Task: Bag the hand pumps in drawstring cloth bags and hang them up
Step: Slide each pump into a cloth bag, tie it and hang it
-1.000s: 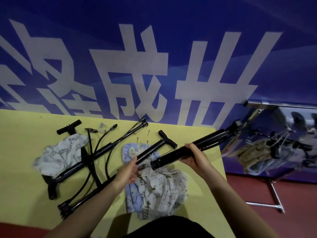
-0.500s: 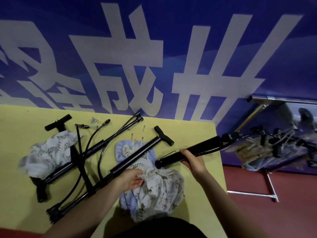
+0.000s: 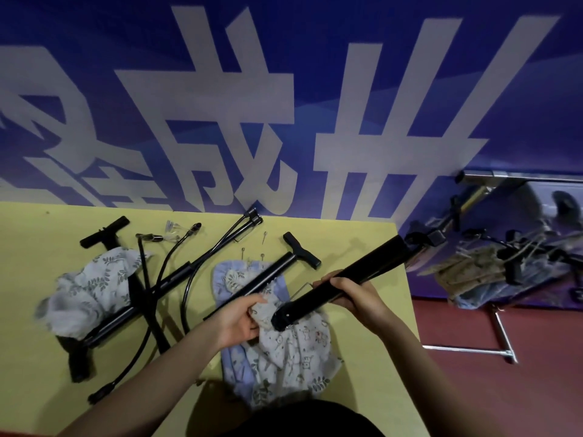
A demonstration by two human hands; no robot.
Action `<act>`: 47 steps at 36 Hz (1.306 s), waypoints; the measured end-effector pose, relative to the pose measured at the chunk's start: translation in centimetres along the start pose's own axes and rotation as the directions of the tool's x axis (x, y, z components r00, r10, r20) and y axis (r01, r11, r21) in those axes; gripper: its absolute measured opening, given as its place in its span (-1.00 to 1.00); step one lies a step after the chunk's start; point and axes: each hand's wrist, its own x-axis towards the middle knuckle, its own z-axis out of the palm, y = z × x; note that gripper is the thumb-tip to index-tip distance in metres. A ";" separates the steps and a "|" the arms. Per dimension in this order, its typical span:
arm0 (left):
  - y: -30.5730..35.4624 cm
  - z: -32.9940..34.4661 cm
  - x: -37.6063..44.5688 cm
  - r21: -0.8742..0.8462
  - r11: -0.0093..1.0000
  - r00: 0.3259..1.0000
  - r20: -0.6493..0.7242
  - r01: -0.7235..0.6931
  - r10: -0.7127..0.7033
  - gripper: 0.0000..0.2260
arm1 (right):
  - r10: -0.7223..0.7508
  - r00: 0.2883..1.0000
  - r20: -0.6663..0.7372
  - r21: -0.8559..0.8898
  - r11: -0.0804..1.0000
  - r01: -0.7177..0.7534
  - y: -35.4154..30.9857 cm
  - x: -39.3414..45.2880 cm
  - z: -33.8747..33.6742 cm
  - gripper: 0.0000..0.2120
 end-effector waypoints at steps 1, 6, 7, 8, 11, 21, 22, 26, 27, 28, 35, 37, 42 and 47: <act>0.1 -0.1 0.1 -0.020 1.000 0.999 -0.029 -0.021 0.021 -0.67 | -0.015 1.000 -0.014 -0.004 1.000 0.015 -0.3 0.0 0.2 -0.83; 0.2 -0.3 -0.6 0.007 0.995 0.994 -0.013 -0.104 0.105 -0.68 | -0.118 0.988 -0.095 0.021 0.993 0.120 -1.9 -0.1 0.5 -0.82; 0.1 -0.2 -0.9 0.035 0.992 0.992 0.011 -0.124 0.124 -0.70 | -0.139 0.983 -0.117 0.028 0.989 0.144 -2.1 -0.2 0.6 -0.82; -0.1 0.0 -1.4 0.055 0.987 0.988 0.036 -0.151 0.149 -0.72 | -0.161 0.978 -0.136 0.026 0.986 0.166 -2.4 -0.2 0.6 -0.83; -0.3 0.3 -2.5 0.058 0.975 0.972 0.101 -0.217 0.210 -0.75 | -0.210 0.970 -0.120 0.005 0.977 0.212 -2.9 -0.4 1.0 -0.82; -0.2 -0.2 -5.2 0.014 0.937 0.937 0.032 -0.350 0.349 -0.69 | -0.153 0.981 0.117 -0.013 0.988 0.155 -2.0 -2.5 2.1 -0.73; -0.1 0.0 -5.5 0.024 0.932 0.932 0.040 -0.362 0.361 -0.68 | -0.144 0.981 0.133 -0.024 0.989 0.148 -1.8 -2.7 2.4 -0.74; 0.0 1.6 -6.9 0.058 0.903 0.903 0.086 -0.426 0.421 -0.77 | -0.107 0.984 0.143 -0.211 0.968 0.136 -1.2 -3.2 3.7 -0.68; 0.1 2.1 -7.3 0.061 0.893 0.893 0.097 -0.445 0.439 -0.79 | -0.100 0.986 0.136 -0.289 0.948 0.136 -1.1 -3.4 4.1 -0.70; 0.2 2.5 -7.5 0.061 0.883 0.882 0.109 -0.466 0.458 -0.78 | -0.098 0.987 0.126 -0.372 0.918 0.139 -1.0 -3.6 4.5 -0.76; 1.4 4.4 -9.0 0.013 0.793 0.787 0.128 -0.609 0.603 -0.75 | -0.079 0.986 0.148 -0.593 0.791 0.152 1.2 -4.5 7.7 -0.54; 1.5 4.2 -9.4 0.027 0.762 0.759 0.116 -0.647 0.641 -0.72 | -0.091 0.981 0.170 -0.593 0.786 0.176 2.0 -4.7 8.2 -0.51; 1.7 3.7 -10.4 0.049 0.727 0.727 -0.014 -0.685 0.686 -0.77 | -0.222 0.960 0.173 -0.546 0.789 0.281 2.6 -5.5 9.6 -0.86; 1.6 3.2 -10.8 0.118 0.721 0.714 -0.099 -0.683 0.693 -0.69 | -0.168 0.963 0.211 -0.494 0.832 0.253 3.4 -6.0 11.0 -0.72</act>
